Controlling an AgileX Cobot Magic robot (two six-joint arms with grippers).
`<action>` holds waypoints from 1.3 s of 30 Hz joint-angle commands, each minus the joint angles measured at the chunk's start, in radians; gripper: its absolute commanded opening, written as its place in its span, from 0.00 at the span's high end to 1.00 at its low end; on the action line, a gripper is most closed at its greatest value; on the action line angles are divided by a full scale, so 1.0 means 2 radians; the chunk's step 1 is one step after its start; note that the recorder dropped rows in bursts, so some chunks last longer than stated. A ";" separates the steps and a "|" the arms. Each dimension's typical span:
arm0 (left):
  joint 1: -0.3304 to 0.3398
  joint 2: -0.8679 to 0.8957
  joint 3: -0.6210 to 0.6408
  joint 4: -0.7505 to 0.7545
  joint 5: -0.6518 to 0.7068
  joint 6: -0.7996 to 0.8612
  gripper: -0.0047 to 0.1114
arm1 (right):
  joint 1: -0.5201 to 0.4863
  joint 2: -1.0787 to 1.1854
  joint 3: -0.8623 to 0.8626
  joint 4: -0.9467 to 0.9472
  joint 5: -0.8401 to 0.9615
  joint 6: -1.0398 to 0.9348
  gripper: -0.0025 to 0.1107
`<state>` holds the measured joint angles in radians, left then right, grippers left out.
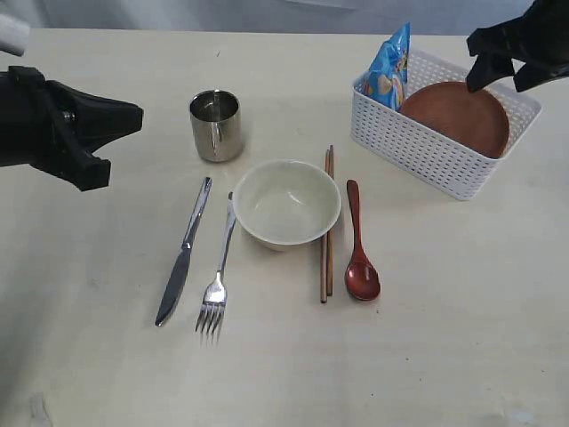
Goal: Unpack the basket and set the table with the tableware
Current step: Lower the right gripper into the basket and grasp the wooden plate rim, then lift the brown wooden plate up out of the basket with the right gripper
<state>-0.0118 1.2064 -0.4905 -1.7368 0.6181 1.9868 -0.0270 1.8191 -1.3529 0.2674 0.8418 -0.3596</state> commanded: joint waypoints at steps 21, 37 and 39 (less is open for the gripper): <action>0.001 -0.004 0.003 -0.004 0.010 -0.004 0.96 | -0.003 0.126 -0.097 -0.100 0.060 0.088 0.43; 0.001 -0.004 0.003 -0.004 0.029 -0.003 0.96 | -0.003 0.159 -0.097 -0.107 0.019 0.102 0.47; 0.001 -0.004 0.003 -0.004 0.033 -0.003 0.96 | -0.003 0.157 -0.099 -0.108 0.021 0.093 0.54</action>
<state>-0.0118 1.2064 -0.4905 -1.7368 0.6640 1.9839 -0.0270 2.1320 -1.5440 0.0518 0.8906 -0.1551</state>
